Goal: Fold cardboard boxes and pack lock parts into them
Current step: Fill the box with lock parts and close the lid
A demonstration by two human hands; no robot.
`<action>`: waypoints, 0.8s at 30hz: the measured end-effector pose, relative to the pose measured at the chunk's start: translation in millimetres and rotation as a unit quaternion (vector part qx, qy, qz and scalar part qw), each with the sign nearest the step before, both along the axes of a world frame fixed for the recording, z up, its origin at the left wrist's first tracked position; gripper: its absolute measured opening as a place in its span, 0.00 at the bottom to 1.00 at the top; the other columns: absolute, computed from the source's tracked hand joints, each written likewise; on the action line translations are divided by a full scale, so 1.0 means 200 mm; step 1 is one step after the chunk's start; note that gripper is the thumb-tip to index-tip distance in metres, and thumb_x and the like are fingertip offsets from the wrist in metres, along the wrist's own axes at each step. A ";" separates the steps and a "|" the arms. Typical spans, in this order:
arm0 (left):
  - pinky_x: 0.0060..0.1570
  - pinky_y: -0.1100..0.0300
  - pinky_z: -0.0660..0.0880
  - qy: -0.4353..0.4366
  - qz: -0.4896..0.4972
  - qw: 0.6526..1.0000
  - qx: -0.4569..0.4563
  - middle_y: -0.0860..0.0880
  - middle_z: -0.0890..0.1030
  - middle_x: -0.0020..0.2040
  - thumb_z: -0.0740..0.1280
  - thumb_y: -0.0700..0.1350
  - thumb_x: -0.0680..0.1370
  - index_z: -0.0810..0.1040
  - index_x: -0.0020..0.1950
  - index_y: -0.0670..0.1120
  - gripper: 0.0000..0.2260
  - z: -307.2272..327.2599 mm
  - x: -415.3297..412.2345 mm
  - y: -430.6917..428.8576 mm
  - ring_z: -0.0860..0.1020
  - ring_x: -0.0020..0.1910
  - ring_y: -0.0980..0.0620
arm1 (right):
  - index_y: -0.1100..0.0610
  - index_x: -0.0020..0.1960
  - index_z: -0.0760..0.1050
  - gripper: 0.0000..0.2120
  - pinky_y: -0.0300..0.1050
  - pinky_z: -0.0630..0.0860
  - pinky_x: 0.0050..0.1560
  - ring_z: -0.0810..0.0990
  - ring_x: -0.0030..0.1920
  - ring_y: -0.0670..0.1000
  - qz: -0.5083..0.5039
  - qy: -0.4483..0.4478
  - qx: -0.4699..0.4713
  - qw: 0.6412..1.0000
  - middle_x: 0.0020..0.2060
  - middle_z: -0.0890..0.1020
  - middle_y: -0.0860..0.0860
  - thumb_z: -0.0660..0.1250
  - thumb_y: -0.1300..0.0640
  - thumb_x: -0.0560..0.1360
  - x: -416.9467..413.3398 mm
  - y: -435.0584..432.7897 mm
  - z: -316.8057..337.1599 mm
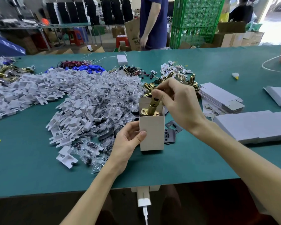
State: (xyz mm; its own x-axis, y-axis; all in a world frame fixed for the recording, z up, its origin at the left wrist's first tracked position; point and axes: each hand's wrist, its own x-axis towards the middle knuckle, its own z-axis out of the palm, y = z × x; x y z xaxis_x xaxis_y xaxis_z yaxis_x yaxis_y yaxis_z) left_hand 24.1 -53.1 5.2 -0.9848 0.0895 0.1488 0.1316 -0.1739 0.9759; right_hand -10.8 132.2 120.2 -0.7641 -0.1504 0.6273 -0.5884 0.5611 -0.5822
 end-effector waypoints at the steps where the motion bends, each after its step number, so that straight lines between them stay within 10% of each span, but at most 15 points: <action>1: 0.55 0.61 0.80 0.000 -0.001 1.000 -0.001 0.48 0.86 0.59 0.73 0.44 0.77 0.80 0.65 0.44 0.17 0.00 0.00 0.00 0.84 0.59 0.52 | 0.59 0.50 0.81 0.09 0.32 0.68 0.36 0.76 0.33 0.44 0.001 -0.003 0.008 1.000 0.34 0.80 0.43 0.72 0.53 0.79 0.00 0.00 -0.02; 18: 0.56 0.57 0.81 0.002 -0.005 1.000 0.006 0.45 0.85 0.60 0.73 0.44 0.77 0.79 0.65 0.43 0.17 0.00 0.00 0.01 0.83 0.59 0.47 | 0.54 0.47 0.87 0.08 0.50 0.76 0.49 0.81 0.44 0.50 -0.004 -0.053 0.172 0.984 0.40 0.86 0.49 0.74 0.50 0.77 0.04 -0.08 -0.04; 24: 0.56 0.58 0.80 0.005 -0.008 1.000 0.006 0.46 0.85 0.60 0.73 0.44 0.77 0.79 0.65 0.43 0.17 0.00 0.00 0.00 0.83 0.59 0.48 | 0.50 0.47 0.85 0.14 0.48 0.58 0.54 0.73 0.40 0.52 -0.009 -0.052 0.289 0.956 0.32 0.77 0.44 0.65 0.45 0.82 0.02 -0.09 -0.03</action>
